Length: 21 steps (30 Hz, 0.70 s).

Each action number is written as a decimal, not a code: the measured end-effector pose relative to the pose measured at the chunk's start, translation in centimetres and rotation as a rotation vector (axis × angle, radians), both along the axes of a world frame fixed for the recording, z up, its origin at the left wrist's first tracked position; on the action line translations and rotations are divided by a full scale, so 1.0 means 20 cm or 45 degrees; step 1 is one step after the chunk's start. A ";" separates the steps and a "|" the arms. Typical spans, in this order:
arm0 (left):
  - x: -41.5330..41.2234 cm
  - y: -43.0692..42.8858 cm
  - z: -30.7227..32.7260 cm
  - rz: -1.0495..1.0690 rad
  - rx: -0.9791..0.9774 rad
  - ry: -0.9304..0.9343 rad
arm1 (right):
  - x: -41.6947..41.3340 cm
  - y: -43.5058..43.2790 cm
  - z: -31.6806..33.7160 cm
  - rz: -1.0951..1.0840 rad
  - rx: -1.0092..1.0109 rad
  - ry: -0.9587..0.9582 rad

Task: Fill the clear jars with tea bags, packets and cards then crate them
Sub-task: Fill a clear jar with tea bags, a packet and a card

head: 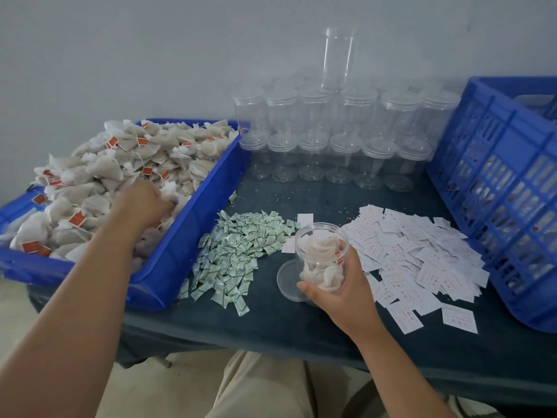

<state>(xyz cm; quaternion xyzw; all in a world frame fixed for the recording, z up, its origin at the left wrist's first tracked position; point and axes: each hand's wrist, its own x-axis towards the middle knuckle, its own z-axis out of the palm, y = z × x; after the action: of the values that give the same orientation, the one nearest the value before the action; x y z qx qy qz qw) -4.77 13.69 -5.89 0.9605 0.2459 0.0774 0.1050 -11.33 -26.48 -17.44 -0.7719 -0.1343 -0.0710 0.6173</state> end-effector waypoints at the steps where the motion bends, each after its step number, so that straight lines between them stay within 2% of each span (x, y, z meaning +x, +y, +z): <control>1: -0.01 -0.02 0.03 0.001 -0.054 -0.155 | 0.00 0.00 0.00 0.002 -0.006 0.003; 4: -0.09 -0.21 0.19 -0.104 -0.274 -0.537 | 0.00 0.00 0.00 -0.001 -0.019 0.007; 7: -0.22 -0.52 0.37 -0.536 -0.553 -0.586 | 0.01 0.00 0.01 -0.001 -0.037 -0.004; 10: -0.32 -0.85 0.41 -0.970 -0.477 -0.413 | 0.00 0.00 0.00 -0.002 -0.024 -0.003; 12: -0.31 -1.04 0.33 -1.128 -0.369 -0.262 | 0.00 0.01 0.01 -0.004 -0.011 -0.001; 15: -0.28 -1.20 0.21 -1.179 -0.253 0.045 | -0.01 0.01 0.01 -0.008 -0.010 -0.002; 18: -0.24 -1.23 0.19 -1.194 -0.266 0.196 | -0.02 0.01 0.03 0.007 -0.005 -0.007; 21: -0.20 -1.25 0.23 -1.261 -0.071 0.460 | -0.02 0.02 0.02 0.075 -0.034 -0.030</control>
<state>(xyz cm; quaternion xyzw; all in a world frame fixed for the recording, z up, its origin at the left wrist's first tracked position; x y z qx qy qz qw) -8.80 -11.38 -1.27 0.9565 -0.2213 -0.1550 0.1103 -11.78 -26.05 -17.05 -0.7749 -0.1652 -0.0600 0.6071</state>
